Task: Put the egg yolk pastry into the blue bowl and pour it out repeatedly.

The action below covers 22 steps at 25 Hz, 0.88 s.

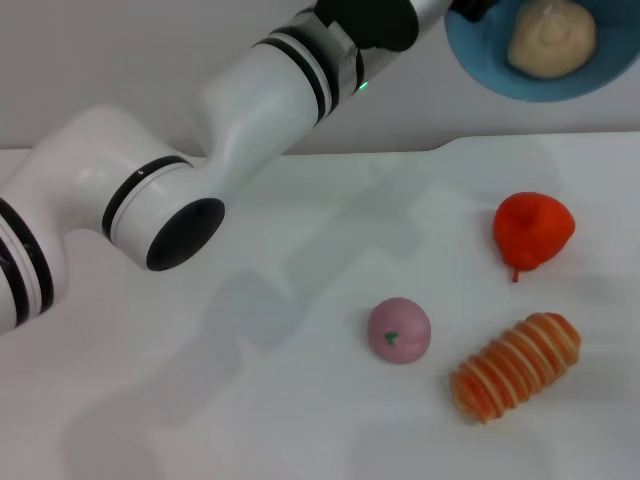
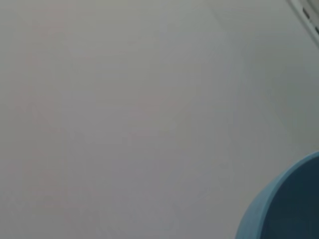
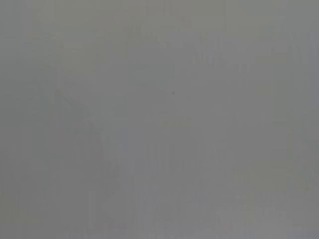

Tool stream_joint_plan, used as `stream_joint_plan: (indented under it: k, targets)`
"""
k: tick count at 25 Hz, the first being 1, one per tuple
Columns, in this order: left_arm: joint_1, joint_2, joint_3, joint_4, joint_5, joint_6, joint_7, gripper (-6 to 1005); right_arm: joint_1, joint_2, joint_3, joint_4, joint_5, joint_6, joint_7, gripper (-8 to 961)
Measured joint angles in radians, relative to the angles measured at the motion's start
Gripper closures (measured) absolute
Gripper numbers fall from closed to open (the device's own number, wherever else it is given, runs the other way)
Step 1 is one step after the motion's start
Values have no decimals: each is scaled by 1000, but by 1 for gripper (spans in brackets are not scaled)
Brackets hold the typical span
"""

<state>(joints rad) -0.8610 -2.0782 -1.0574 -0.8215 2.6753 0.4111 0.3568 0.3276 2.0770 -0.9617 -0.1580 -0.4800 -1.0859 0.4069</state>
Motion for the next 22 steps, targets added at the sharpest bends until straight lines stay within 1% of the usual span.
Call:
stream_joint_plan:
  k: [2, 5, 7, 10, 13, 17, 19, 22]
  targets:
    - [-3, 0, -1, 0, -2, 2, 12, 999, 4, 0, 0, 0, 0, 0, 0, 446]
    - [-16, 0, -13, -13, -45, -49, 61, 999, 7, 0, 0, 1, 0, 3, 0, 445]
    - [-25, 0, -21, -19, -105, -87, 132, 1000, 7, 0, 0, 2, 0, 4, 0, 445]
    - [-30, 0, -18, -23, -190, -89, 257, 999, 10, 0, 0, 4, 0, 5, 0, 446]
    - [-31, 0, 5, -25, -295, -22, 390, 999, 10, 0, 0, 5, 0, 5, 0, 446]
    - [-23, 0, 73, -18, -397, 122, 542, 999, 12, 0, 0, 5, 0, 5, 0, 448]
    - [-14, 0, 120, -21, -429, 166, 600, 999, 12, 0, 0, 5, 0, 5, 0, 449]
    - [7, 0, 185, -35, -439, 229, 637, 999, 13, 0, 0, 5, 0, 6, 1, 450]
